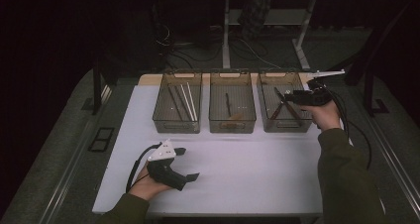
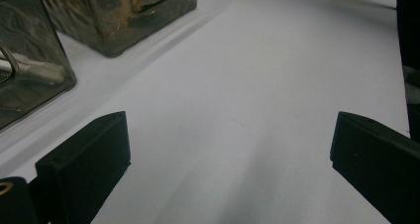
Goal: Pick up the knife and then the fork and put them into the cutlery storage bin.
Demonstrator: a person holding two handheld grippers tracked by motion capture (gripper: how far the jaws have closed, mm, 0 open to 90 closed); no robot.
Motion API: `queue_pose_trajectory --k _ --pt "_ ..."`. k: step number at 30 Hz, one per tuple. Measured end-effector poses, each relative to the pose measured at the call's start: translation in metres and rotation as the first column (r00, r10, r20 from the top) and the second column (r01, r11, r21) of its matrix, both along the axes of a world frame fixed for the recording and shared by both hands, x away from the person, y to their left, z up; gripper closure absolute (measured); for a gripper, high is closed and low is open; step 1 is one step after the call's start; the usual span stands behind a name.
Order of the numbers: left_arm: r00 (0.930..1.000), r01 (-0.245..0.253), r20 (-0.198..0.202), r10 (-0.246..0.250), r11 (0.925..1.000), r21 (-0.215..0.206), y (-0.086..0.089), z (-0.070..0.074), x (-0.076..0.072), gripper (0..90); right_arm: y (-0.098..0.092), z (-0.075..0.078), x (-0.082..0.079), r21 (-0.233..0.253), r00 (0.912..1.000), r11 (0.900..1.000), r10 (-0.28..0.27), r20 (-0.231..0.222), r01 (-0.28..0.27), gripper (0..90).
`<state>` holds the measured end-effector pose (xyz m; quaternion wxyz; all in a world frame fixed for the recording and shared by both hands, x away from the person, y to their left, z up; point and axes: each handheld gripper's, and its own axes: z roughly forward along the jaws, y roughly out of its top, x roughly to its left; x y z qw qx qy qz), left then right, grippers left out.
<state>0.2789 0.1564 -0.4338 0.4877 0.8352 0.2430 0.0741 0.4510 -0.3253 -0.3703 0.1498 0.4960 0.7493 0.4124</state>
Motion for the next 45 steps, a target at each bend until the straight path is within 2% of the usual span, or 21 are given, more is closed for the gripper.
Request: queue_pose_trajectory --k 2,7,10,12,16,17,22,23,27,31,35,38,45 --pt "1.0 0.0 -0.003 0.0 1.0 0.003 0.0 0.0 0.0 0.2 0.001 0.001 -0.003 -0.019 0.9999 1.0 0.004 0.01 -0.004 40.3" --pt "1.0 0.0 -0.007 0.0 1.0 0.004 -0.001 -0.001 0.002 0.1 0.003 0.002 -0.013 -0.029 0.9986 1.0 0.003 0.053 -0.001 27.6" --pt "0.9999 -0.002 -0.01 0.002 1.0 0.006 -0.001 -0.002 0.003 0.0 0.003 0.002 -0.02 -0.01 0.9985 1.0 0.009 0.055 -0.008 22.4" --pt "0.9999 -0.006 -0.009 0.006 1.0 0.006 0.0 -0.002 0.004 0.0 0.002 0.002 -0.026 -0.003 0.9974 1.0 0.009 0.071 -0.009 19.1" --pt "1.0 -0.007 -0.007 0.007 1.0 0.002 0.0 -0.002 0.004 0.0 0.001 0.002 -0.035 0.015 0.9959 1.0 0.007 0.09 -0.008 17.9" --pt "1.0 -0.005 -0.005 0.005 1.0 0.005 0.0 -0.002 0.004 0.0 0.001 0.002 -0.043 0.024 0.9953 1.0 0.012 0.096 -0.015 17.8" --pt "1.0 -0.006 -0.005 0.006 1.0 0.006 0.0 -0.002 0.004 0.0 0.004 0.001 -0.057 0.02 0.994 0.999 0.026 0.106 -0.029 16.2" --pt "1.0 -0.006 -0.005 0.006 1.0 0.005 0.0 -0.002 0.004 0.0 0.006 0.0 -0.066 0.03 0.9921 0.999 0.039 0.119 -0.043 16.1" --pt "1.0 0.005 0.0 -0.005 1.0 0.001 0.001 -0.001 0.003 0.0 0.011 0.0 -0.082 0.051 0.9891 0.996 0.064 0.132 -0.072 16.1" --pt "1.0 0.005 0.001 -0.005 1.0 0.001 0.001 -0.001 0.002 0.0 0.014 -0.003 -0.094 0.041 0.9865 0.995 0.085 0.14 -0.092 16.1" --pt "1.0 -0.004 0.001 0.004 1.0 -0.001 0.002 0.0 0.001 0.0 0.019 -0.013 -0.112 0.043 0.9845 0.992 0.11 0.137 -0.117 16.1" --pt "1.0 -0.007 0.0 0.007 1.0 0.001 0.002 0.0 0.001 0.0 0.02 -0.021 -0.122 0.05 0.983 0.989 0.131 0.129 -0.138 12.0" --pt "1.0 -0.008 0.005 0.008 1.0 -0.001 0.002 0.001 0.0 0.0 0.024 -0.04 -0.143 0.028 0.9822 0.987 0.158 0.102 -0.161 11.6"
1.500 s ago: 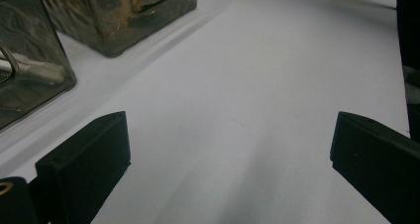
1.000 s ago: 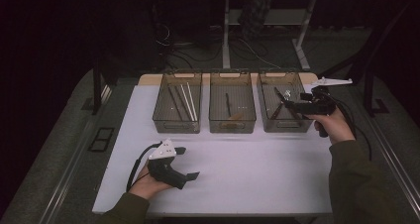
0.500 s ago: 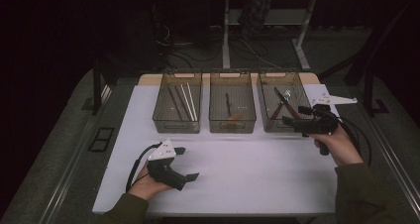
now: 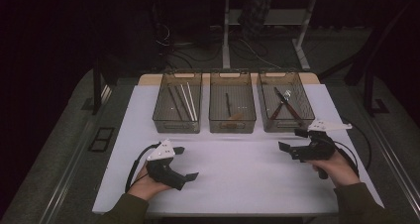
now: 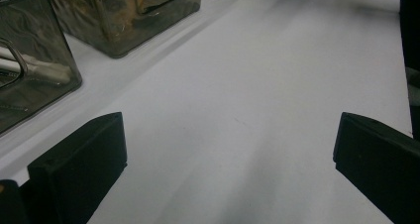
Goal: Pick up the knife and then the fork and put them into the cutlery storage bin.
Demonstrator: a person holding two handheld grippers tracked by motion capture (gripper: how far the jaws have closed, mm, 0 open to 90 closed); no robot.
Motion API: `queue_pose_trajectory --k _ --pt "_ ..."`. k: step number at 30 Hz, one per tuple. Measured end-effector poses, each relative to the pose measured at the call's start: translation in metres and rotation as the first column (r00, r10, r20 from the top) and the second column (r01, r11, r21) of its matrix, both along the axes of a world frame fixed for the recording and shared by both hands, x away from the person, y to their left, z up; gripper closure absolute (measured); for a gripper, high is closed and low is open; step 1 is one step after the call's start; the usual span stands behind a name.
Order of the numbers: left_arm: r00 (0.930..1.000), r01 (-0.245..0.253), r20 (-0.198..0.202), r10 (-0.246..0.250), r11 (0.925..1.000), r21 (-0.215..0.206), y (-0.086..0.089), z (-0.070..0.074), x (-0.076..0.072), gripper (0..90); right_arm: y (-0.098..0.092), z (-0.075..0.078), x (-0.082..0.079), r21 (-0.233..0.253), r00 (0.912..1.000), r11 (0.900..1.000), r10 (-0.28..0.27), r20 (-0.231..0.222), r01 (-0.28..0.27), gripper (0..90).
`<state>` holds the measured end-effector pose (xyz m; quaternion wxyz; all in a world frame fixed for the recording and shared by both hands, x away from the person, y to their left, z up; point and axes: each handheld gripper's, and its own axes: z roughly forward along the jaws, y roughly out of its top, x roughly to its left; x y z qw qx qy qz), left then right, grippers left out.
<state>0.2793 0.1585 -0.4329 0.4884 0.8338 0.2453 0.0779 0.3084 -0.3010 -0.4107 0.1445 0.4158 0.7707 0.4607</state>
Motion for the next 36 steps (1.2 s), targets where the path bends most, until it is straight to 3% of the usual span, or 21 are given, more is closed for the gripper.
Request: queue_pose_trajectory --k 7,15,24,29,36 --pt "1.0 0.002 0.001 -0.002 1.0 0.0 0.001 0.0 0.0 0.0 0.009 -0.012 -0.018 -0.005 0.9991 0.999 0.034 -0.025 -0.034 11.6" --pt "1.0 0.005 0.0 -0.005 1.0 -0.003 0.0 0.001 -0.001 0.0 0.016 -0.029 -0.039 -0.043 0.9976 0.997 0.07 -0.005 -0.07 11.6" --pt "1.0 0.008 -0.002 -0.008 1.0 -0.001 0.0 0.001 -0.001 0.0 0.013 -0.034 -0.048 -0.035 0.9974 0.997 0.072 -0.007 -0.072 11.6" --pt "0.9999 0.011 -0.001 -0.011 0.9999 -0.001 0.0 0.001 -0.002 0.0 0.012 -0.04 -0.049 -0.065 0.9961 0.994 0.085 -0.024 -0.086 11.6" --pt "0.9999 0.015 -0.003 -0.015 0.9999 0.003 0.0 0.001 -0.002 0.0 0.012 -0.04 -0.049 -0.067 0.9956 0.994 0.09 -0.025 -0.092 11.6"
